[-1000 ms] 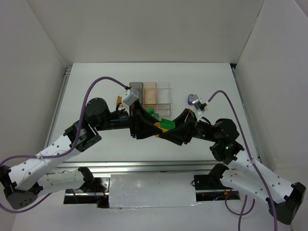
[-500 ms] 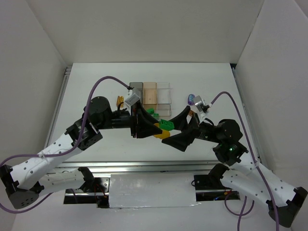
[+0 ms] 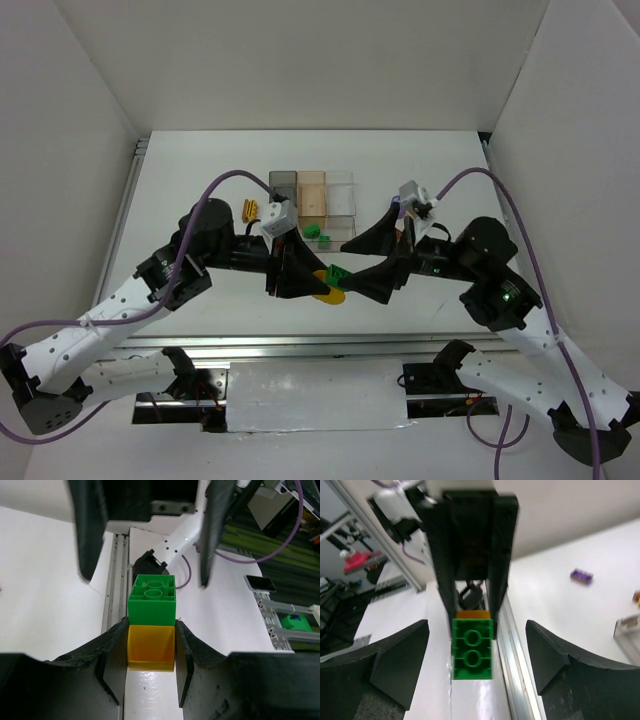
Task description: Sort the legos into containers by color
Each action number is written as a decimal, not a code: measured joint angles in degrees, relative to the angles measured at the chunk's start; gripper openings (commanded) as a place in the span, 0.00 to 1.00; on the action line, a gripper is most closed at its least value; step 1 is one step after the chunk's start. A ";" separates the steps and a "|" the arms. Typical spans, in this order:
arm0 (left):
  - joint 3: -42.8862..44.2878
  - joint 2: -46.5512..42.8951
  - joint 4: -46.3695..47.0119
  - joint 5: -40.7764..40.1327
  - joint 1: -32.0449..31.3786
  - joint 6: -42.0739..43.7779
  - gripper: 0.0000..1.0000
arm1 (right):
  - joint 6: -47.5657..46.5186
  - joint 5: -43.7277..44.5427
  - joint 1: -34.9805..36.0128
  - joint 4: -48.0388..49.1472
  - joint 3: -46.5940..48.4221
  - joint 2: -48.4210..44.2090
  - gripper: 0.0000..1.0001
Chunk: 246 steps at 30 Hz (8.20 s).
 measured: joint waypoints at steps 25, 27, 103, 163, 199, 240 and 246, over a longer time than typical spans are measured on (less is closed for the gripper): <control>-0.15 2.62 -2.14 1.33 0.13 2.69 0.00 | -5.55 -5.29 0.04 -12.20 0.46 3.67 0.00; -0.15 2.62 -2.12 1.33 0.13 2.73 0.00 | -5.60 -5.25 0.04 -11.76 0.24 3.50 0.00; 12.35 13.22 -29.35 -62.55 17.59 -17.88 0.00 | 6.80 43.58 -8.44 0.50 9.51 56.74 0.65; 30.53 56.26 -17.00 -66.07 35.23 -13.49 0.88 | 9.35 45.51 -8.72 -17.68 -9.90 -8.68 1.00; 22.69 61.31 -16.79 -58.80 36.17 -12.26 0.00 | 8.50 41.77 -8.72 -17.55 -9.94 -7.89 1.00; -19.69 -4.15 6.12 -26.93 3.89 2.01 0.02 | 23.50 40.48 10.64 -11.32 1.27 20.26 0.00; -19.69 -4.24 6.29 -27.47 3.63 3.19 0.88 | 22.84 40.35 10.80 -9.40 0.37 19.61 0.00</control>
